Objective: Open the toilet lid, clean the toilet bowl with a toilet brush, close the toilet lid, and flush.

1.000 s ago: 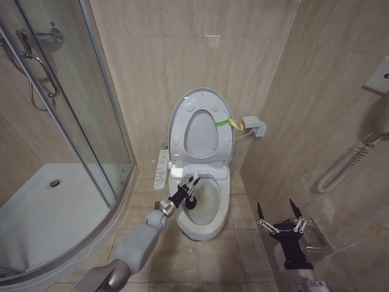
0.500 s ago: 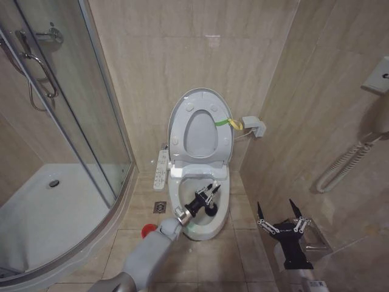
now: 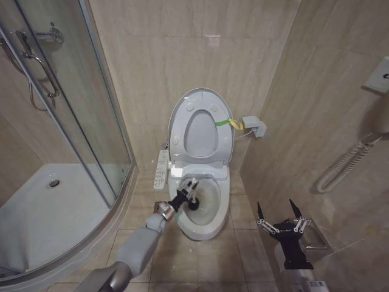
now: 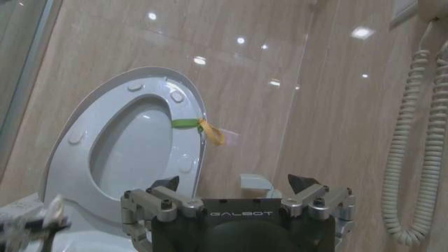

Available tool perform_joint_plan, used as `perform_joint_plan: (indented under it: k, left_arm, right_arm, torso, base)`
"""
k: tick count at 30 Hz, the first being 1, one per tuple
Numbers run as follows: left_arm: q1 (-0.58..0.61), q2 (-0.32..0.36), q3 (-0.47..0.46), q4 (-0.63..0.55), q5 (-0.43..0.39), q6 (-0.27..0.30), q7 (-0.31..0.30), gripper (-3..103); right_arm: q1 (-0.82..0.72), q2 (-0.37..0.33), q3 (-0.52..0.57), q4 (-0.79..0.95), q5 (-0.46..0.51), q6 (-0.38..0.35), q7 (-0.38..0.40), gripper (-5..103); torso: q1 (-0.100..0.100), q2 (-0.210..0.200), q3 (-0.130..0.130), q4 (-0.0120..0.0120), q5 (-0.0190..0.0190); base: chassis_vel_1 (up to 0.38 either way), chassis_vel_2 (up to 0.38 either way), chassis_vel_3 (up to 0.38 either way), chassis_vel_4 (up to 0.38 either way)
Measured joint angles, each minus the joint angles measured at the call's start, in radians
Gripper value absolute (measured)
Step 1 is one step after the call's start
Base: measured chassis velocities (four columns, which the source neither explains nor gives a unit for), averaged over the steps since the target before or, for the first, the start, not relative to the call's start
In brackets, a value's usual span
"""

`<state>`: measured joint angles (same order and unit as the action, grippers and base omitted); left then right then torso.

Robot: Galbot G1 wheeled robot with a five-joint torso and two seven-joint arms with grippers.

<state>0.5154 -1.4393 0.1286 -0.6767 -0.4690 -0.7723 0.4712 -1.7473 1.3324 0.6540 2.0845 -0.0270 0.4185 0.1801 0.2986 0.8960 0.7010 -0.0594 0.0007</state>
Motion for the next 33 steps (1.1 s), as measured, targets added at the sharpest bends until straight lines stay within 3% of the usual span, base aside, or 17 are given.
perform_joint_plan:
  k: [6, 10, 17, 21, 27, 33]
  left_arm:
    - [0.064, 0.055, -0.004, -0.225, 0.010, 0.103, -0.060, 21]
    - [0.105, 0.082, -0.008, -0.358, 0.063, 0.164, -0.123, 20]
    - [0.141, 0.144, 0.003, -0.574, 0.133, 0.281, -0.291, 20]
    - [0.161, 0.167, 0.002, -0.667, 0.132, 0.322, -0.339, 20]
    - [0.209, 0.199, -0.017, -0.805, 0.129, 0.367, -0.382, 20]
    - [0.260, 0.244, -0.058, -0.879, 0.142, 0.380, -0.388, 20]
  right_arm:
    - [0.000, 0.000, 0.000, 0.000, 0.000, 0.000, 0.000, 100]
    - [0.000, 0.000, 0.000, 0.000, 0.000, 0.000, 0.000, 100]
    - [0.000, 0.000, 0.000, 0.000, 0.000, 0.000, 0.000, 100]
    - [0.000, 0.000, 0.000, 0.000, 0.000, 0.000, 0.000, 100]
    - [0.000, 0.000, 0.000, 0.000, 0.000, 0.000, 0.000, 100]
    - [0.000, 0.000, 0.000, 0.000, 0.000, 0.000, 0.000, 100]
  torso:
    - [0.000, 0.000, 0.000, -0.0001, -0.0001]
    - [0.000, 0.000, 0.000, -0.0002, -0.0002]
    - [0.000, 0.000, 0.000, 0.0000, -0.0001]
    - [0.000, 0.000, 0.000, -0.0002, 0.0000]
    - [0.000, 0.000, 0.000, -0.0003, -0.0001]
    - [0.000, 0.000, 0.000, -0.0002, -0.0001]
  base:
    - [0.000, 0.000, 0.000, 0.000]
    - [0.000, 0.000, 0.000, 0.000]
    - [0.000, 0.000, 0.000, 0.000]
    - [0.000, 0.000, 0.000, 0.000]
    - [0.000, 0.000, 0.000, 0.000]
    - [0.000, 0.000, 0.000, 0.000]
